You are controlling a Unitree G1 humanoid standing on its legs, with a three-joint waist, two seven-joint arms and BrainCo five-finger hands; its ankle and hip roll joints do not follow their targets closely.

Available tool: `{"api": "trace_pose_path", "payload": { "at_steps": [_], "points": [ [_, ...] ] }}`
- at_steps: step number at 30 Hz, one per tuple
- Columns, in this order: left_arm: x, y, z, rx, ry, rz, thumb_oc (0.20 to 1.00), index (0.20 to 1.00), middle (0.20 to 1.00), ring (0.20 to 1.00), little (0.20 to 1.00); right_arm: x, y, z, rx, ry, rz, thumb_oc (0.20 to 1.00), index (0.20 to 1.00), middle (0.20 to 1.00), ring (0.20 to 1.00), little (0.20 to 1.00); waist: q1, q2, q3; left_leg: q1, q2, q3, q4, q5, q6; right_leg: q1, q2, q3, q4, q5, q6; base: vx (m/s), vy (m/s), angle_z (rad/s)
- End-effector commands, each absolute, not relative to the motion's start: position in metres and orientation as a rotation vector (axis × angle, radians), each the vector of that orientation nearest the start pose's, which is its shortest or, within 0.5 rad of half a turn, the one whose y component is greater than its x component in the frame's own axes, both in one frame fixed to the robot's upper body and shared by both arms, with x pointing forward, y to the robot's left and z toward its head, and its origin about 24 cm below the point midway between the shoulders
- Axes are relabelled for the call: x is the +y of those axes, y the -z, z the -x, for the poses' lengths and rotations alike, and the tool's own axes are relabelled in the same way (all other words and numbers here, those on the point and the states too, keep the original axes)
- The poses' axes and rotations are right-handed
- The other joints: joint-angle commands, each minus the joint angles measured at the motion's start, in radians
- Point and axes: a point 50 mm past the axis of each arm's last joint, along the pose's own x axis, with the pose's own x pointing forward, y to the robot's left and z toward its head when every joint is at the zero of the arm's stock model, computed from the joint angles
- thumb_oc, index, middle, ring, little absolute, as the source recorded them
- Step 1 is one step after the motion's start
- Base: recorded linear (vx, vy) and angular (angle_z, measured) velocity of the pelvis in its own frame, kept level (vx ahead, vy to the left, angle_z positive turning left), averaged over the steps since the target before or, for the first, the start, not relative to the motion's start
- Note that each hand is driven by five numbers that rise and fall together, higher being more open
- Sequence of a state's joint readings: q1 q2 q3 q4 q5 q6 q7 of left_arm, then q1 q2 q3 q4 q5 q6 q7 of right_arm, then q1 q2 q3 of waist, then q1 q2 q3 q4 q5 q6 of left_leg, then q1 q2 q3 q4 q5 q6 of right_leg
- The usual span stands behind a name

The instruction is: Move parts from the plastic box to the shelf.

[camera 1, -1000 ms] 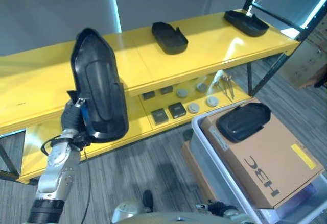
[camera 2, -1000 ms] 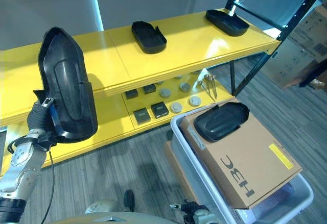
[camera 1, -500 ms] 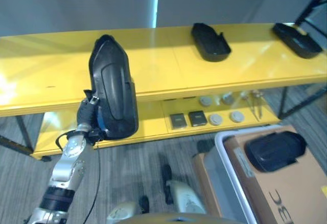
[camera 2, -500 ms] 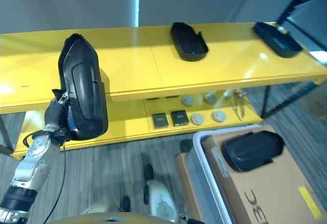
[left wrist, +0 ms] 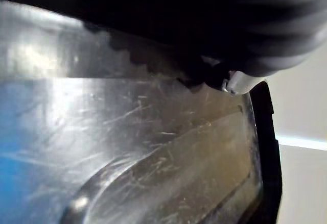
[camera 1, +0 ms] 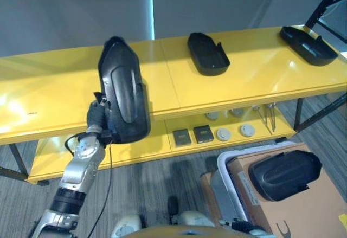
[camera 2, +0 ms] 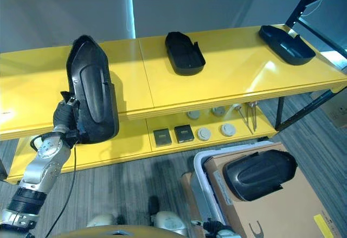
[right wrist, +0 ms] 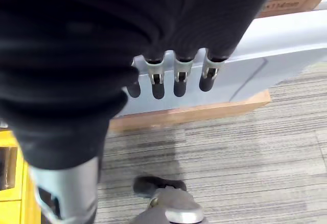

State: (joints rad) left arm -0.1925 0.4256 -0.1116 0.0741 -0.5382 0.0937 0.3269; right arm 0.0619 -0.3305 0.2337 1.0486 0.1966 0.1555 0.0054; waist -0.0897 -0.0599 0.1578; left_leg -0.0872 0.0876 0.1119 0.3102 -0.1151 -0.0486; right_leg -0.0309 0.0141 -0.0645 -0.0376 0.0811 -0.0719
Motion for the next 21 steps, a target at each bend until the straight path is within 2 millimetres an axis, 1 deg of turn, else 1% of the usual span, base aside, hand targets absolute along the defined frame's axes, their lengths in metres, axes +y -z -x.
{"api": "trace_pose_path", "payload": {
  "at_steps": [1,2,4,5,8,11,13,14,16,18,20,21],
  "points": [
    [0.254,-0.114,-0.316,-0.056,-0.384,-0.073,0.2,0.2,0.2,0.2,0.2,-0.276,0.147,-0.078,1.317,0.12,0.277,1.0,1.0,1.0,1.0,1.0,-0.032,0.048,-0.016,0.031,0.072,0.097,-0.254,0.246,-0.01,0.028,-0.045,0.014,0.046,-0.036,0.123,0.13,0.342,0.43],
    [0.27,-0.114,-0.323,-0.012,-0.447,-0.113,0.2,0.2,0.2,0.2,0.2,-0.28,0.146,-0.076,1.331,0.113,0.295,1.0,1.0,1.0,1.0,1.0,-0.052,0.062,-0.02,0.049,0.073,0.112,-0.278,0.237,-0.011,0.016,-0.058,0.01,0.056,-0.039,0.128,0.06,0.226,-0.03],
    [0.297,-0.115,-0.333,0.03,-0.522,-0.155,0.2,0.2,0.2,0.2,0.2,-0.288,0.144,-0.069,1.347,0.095,0.33,1.0,1.0,1.0,1.0,1.0,-0.087,0.084,-0.017,0.078,0.066,0.133,-0.303,0.222,-0.012,-0.008,-0.069,0.017,0.075,-0.041,0.133,0.06,0.314,-0.56],
    [0.313,-0.123,-0.342,0.058,-0.589,-0.162,0.2,0.2,0.2,0.2,0.2,-0.296,0.142,-0.065,1.35,0.062,0.374,1.0,1.0,1.0,1.0,1.0,-0.126,0.104,-0.004,0.104,0.053,0.156,-0.327,0.203,-0.014,-0.042,-0.073,0.034,0.095,-0.04,0.141,0.02,0.273,-0.41],
    [0.323,-0.132,-0.348,0.086,-0.639,-0.151,0.2,0.2,0.2,0.2,0.2,-0.3,0.14,-0.067,1.342,0.028,0.41,1.0,1.0,1.0,1.0,1.0,-0.154,0.114,0.015,0.11,0.038,0.165,-0.337,0.194,-0.011,-0.066,-0.071,0.062,0.104,-0.035,0.145,0.01,0.147,-0.33],
    [0.328,-0.144,-0.355,0.096,-0.657,-0.172,0.2,0.2,0.2,0.2,0.2,-0.299,0.139,-0.074,1.316,0.007,0.416,1.0,1.0,1.0,1.0,1.0,-0.177,0.11,0.037,0.101,0.033,0.173,-0.342,0.191,-0.009,-0.091,-0.065,0.083,0.109,-0.033,0.144,-0.03,0.017,-0.19],
    [0.325,-0.15,-0.36,0.098,-0.66,-0.176,0.2,0.2,0.2,0.2,0.2,-0.298,0.137,-0.081,1.297,-0.001,0.415,1.0,1.0,1.0,1.0,1.0,-0.185,0.108,0.051,0.09,0.035,0.175,-0.344,0.193,-0.01,-0.107,-0.06,0.094,0.114,-0.033,0.142,-0.08,-0.016,-0.17],
    [0.322,-0.157,-0.366,0.089,-0.67,-0.179,0.2,0.2,0.2,0.2,0.2,-0.297,0.136,-0.088,1.269,-0.003,0.413,1.0,1.0,1.0,1.0,1.0,-0.195,0.104,0.072,0.077,0.035,0.175,-0.344,0.196,-0.01,-0.125,-0.054,0.104,0.12,-0.034,0.138,-0.07,-0.029,-0.1],
    [0.32,-0.161,-0.369,0.086,-0.668,-0.176,0.2,0.2,0.2,0.2,0.2,-0.296,0.135,-0.092,1.255,0.003,0.404,1.0,1.0,1.0,1.0,1.0,-0.201,0.1,0.086,0.068,0.036,0.174,-0.343,0.196,-0.009,-0.135,-0.051,0.109,0.129,-0.038,0.137,-0.07,-0.038,-0.07],
    [0.315,-0.171,-0.376,0.07,-0.681,-0.151,0.2,0.2,0.2,0.2,0.2,-0.295,0.133,-0.102,1.217,0.005,0.392,1.0,1.0,1.0,1.0,1.0,-0.214,0.092,0.117,0.032,0.045,0.177,-0.333,0.204,-0.013,-0.172,-0.042,0.115,0.145,-0.04,0.129,-0.1,-0.061,-0.09],
    [0.313,-0.174,-0.378,0.07,-0.688,-0.134,0.2,0.2,0.2,0.2,0.2,-0.293,0.133,-0.105,1.208,0.005,0.389,1.0,1.0,1.0,1.0,1.0,-0.217,0.088,0.126,0.018,0.049,0.178,-0.326,0.205,-0.014,-0.186,-0.04,0.115,0.153,-0.04,0.126,-0.04,-0.053,-0.08],
    [0.311,-0.175,-0.38,0.071,-0.697,-0.121,0.2,0.2,0.2,0.2,0.2,-0.291,0.132,-0.109,1.192,-0.003,0.387,1.0,1.0,1.0,1.0,1.0,-0.222,0.081,0.141,-0.002,0.057,0.177,-0.314,0.208,-0.016,-0.205,-0.036,0.114,0.164,-0.041,0.121,-0.06,-0.085,-0.06]
  ]
}}
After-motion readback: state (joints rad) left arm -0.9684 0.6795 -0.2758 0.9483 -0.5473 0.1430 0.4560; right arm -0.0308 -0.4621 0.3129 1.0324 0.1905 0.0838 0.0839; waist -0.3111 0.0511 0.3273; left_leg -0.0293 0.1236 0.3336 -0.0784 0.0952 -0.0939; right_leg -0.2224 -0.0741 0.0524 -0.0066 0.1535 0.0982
